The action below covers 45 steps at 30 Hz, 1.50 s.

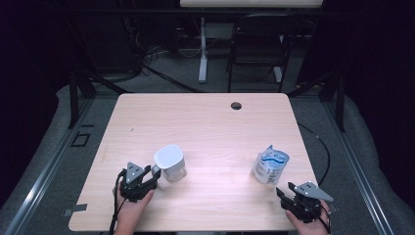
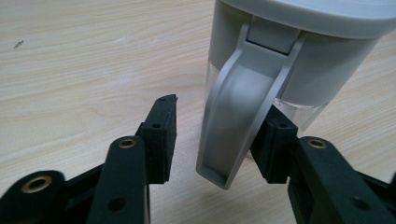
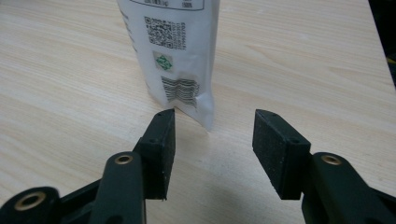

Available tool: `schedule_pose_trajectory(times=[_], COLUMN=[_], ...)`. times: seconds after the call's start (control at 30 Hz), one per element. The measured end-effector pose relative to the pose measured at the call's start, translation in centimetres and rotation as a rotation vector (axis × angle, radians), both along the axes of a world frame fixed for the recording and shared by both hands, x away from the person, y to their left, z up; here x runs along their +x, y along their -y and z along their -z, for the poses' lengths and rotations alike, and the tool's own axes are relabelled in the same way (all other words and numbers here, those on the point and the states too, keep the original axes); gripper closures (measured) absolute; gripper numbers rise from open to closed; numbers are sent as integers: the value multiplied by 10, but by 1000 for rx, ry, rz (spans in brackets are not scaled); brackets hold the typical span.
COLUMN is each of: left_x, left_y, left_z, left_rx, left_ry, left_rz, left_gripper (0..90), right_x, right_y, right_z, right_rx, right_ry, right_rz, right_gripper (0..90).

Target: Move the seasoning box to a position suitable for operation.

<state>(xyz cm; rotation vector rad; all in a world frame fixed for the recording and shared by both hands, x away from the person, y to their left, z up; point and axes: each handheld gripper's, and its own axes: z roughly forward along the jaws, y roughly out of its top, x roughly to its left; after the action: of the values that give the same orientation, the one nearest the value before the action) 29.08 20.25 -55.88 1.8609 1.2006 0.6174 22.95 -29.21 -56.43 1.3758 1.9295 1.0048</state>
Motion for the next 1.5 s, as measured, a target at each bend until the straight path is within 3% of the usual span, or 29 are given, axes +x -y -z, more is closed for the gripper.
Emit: schedule_pose_trajectory(times=[0.13,0.2,0.47,0.73,0.87,1.1,1.2,1.27,1.5], left_x=[1,2,1,1,0,-3,-5,-6,-8], left_y=[3,2,3,2,5,13,17,22,32], left_z=[-1,-2,-3,-3,-3,-4,-5,-5,-6], left_rx=[16,32,46,46,49,53,54,57,63], left_ry=[1,-8,-7,-11,-14,-15,-13,-15,-14], left_rz=[21,45,56,73,91,132,152,181,242], left_gripper=[683,688,692,693,693,694,693,694,693], right_x=[0,0,-1,-3,-3,-5,-5,-5,-6], right_y=[-1,-2,-3,-5,-7,-10,-12,-15,-20], right_z=[-2,-2,-2,-6,-6,-8,-7,-8,-11], right_rx=[22,25,19,54,34,44,20,-4,-7], right_ry=[9,10,-2,10,8,12,6,10,23], right_rz=[-20,-26,-28,-51,-57,-81,-91,-102,-134], right_gripper=[474,474,475,487,496,524,546,566,634])
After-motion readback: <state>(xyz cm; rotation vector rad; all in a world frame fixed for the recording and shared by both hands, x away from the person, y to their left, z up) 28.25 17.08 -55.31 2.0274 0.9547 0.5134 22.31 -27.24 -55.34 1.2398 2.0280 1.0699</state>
